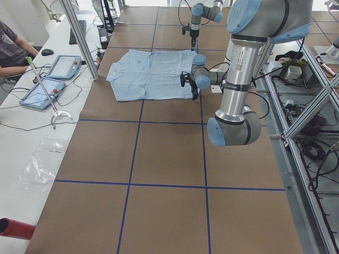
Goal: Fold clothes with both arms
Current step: 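Close both grippers on the shirt hem corners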
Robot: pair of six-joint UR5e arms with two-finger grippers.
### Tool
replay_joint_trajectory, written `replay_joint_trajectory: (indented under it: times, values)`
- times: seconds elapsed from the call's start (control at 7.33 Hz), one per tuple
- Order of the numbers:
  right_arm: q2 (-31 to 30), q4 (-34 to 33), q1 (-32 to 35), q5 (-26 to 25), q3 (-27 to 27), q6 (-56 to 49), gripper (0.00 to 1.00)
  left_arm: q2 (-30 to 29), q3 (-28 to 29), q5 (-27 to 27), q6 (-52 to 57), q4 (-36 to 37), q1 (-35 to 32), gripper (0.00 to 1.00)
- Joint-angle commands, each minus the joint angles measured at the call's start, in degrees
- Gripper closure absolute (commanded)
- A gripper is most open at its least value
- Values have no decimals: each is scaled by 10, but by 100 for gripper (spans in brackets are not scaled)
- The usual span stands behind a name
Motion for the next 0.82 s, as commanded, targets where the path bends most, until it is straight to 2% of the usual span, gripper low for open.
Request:
replay_joint_trajectory:
  times: [0.0, 0.27, 0.41, 0.55, 0.68]
  values:
    - [-1, -1, 3, 0, 3, 0, 100, 0, 3, 0, 0, 0, 2, 27]
    - [-3, -1, 4, 1, 4, 0, 100, -1, 1, 0, 0, 0, 2, 34]
    - [-4, -1, 5, 1, 5, 0, 100, -1, 2, 0, 0, 2, 2, 41]
    - [-4, 0, 5, 1, 5, 0, 100, -1, 1, 0, 0, 5, 2, 54]
    - [-5, 0, 6, 1, 5, 0, 100, -1, 1, 0, 0, 5, 2, 55]
